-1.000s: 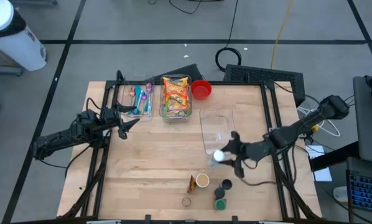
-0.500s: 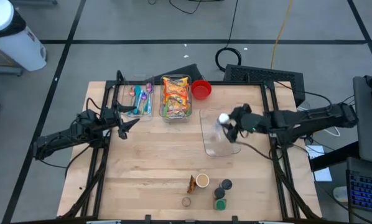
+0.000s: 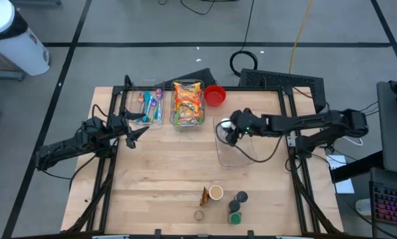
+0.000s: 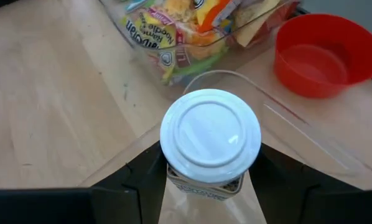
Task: Pick & Place Food Item
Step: Put the white seasoning bottle into the bottom right transparent bin, then put the black and purple seasoning bottle into the bottom right transparent bin
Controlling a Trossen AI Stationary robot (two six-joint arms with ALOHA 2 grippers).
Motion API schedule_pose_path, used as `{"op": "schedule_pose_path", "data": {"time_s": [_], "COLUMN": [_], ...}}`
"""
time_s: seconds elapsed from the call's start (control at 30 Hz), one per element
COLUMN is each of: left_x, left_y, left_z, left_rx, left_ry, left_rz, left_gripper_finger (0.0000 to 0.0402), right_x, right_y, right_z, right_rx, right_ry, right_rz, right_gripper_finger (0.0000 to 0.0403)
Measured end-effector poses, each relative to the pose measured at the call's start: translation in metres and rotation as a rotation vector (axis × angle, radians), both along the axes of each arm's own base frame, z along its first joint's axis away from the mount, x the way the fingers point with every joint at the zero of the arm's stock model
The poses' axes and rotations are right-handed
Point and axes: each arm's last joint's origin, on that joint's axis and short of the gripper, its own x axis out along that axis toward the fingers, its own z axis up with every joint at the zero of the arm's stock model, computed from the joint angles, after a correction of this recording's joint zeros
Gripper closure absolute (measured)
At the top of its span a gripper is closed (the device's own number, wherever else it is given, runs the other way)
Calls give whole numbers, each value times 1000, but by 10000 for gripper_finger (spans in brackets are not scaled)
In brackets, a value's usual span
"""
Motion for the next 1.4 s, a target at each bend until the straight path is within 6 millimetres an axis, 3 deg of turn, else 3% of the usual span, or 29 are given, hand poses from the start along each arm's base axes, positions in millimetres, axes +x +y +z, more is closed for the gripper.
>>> {"op": "schedule_pose_path", "data": {"time_s": [0.33,0.77,1.07,1.27,1.4], "left_x": [0,0,0,0,0], "left_y": [0,0,0,0,0], "left_z": [0,0,0,0,0], "left_rx": [0,0,0,0,0], "left_ry": [0,0,0,0,0], "left_rz": [-1,-1,-1,-1,0], "left_gripper_finger": [119,119,119,119,119], "right_x": [20,24,8,-8,-12], "right_y": [-2,-2,1,13,31], "right_z": [-26,-33,6,37,56], "right_rx": [-21,-91,-92,120,224], "right_ry": [44,95,-57,-241,-388], "right_rz": [21,92,131,345,525], "right_gripper_finger": [212,177,151,153,159]}}
